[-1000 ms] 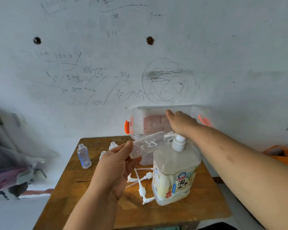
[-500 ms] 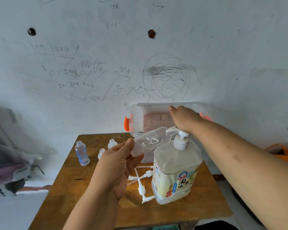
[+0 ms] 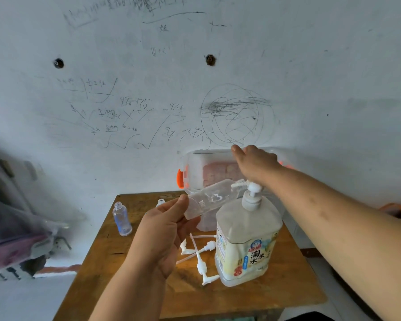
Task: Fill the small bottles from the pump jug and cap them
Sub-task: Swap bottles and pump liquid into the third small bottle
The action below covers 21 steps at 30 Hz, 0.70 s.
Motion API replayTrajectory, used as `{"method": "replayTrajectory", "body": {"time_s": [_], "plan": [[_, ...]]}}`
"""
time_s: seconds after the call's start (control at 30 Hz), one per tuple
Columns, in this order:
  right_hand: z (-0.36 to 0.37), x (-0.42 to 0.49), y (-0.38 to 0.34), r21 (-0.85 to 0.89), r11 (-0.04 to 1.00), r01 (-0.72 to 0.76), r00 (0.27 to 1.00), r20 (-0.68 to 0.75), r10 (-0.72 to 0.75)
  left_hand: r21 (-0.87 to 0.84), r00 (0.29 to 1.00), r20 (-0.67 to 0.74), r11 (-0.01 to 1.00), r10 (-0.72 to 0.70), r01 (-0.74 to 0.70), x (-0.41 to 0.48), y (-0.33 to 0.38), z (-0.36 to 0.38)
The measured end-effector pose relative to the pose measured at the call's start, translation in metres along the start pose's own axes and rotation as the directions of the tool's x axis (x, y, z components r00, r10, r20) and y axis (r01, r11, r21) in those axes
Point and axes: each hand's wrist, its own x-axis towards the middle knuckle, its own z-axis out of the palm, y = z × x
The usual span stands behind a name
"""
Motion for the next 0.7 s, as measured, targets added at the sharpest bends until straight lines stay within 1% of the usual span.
{"method": "replayTrajectory", "body": {"time_s": [0.2,0.33,0.53,0.7], "plan": [[0.007,0.003,0.003,-0.048,0.999,0.001,1.000,0.029,0.000,0.000,1.000,0.016,1.000,0.007,-0.007,0.002,0.001,0.000],[0.013,0.010,0.006,-0.063,0.997,-0.039,0.999,0.034,0.041,-0.018,1.000,0.004,1.000,-0.018,0.018,0.006,-0.002,-0.001],[0.034,0.013,0.011,-0.099,0.995,-0.022,0.999,0.043,0.026,0.004,0.997,-0.046,0.998,-0.055,0.055,0.010,-0.006,-0.003],[0.029,0.008,0.008,-0.118,0.993,0.003,0.999,0.044,0.002,0.024,0.995,-0.079,0.997,-0.065,0.068,0.003,-0.006,0.000]]}}
